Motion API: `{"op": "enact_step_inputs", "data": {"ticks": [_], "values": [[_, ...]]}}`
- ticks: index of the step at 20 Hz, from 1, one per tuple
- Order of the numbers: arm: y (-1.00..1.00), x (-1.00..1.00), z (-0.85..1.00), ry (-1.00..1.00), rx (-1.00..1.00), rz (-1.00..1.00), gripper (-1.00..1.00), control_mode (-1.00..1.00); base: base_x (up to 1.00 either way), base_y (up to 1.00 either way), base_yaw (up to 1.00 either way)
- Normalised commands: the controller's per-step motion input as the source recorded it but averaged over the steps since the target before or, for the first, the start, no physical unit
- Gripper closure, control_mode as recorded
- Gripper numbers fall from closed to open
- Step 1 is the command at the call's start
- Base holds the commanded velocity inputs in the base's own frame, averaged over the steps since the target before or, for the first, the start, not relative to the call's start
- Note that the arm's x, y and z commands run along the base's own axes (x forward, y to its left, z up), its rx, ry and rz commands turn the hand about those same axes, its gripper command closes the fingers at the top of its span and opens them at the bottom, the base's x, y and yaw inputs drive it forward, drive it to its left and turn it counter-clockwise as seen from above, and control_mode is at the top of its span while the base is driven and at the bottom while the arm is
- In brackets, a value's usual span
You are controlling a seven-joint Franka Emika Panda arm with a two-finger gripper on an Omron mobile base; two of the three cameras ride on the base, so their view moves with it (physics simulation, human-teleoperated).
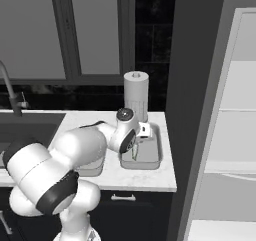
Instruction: Place one carrot and one fish in each tupperware on the nearby counter, to pack two identical lunches.
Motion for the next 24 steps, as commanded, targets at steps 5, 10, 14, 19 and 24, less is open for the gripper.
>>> {"op": "enact_step_inputs", "data": {"ticks": [5,10,14,19,24], "values": [[-0.1,0.28,0.03,0.01,0.02,0.0,-1.0,-1.0,0.0,0.0,0.0],[0.22,-0.9,0.73,-0.01,-0.03,0.0,-1.0,-1.0,0.0,0.0,0.0],[0.67,-1.0,0.71,-0.04,-0.16,0.0,-1.0,-1.0,0.0,0.0,0.0],[0.62,-1.0,0.46,-0.04,-0.15,0.0,-1.0,-1.0,0.0,0.0,0.0],[0.51,-0.98,0.6,-0.09,-0.07,0.0,-1.0,-1.0,0.0,0.0,0.0]]}}
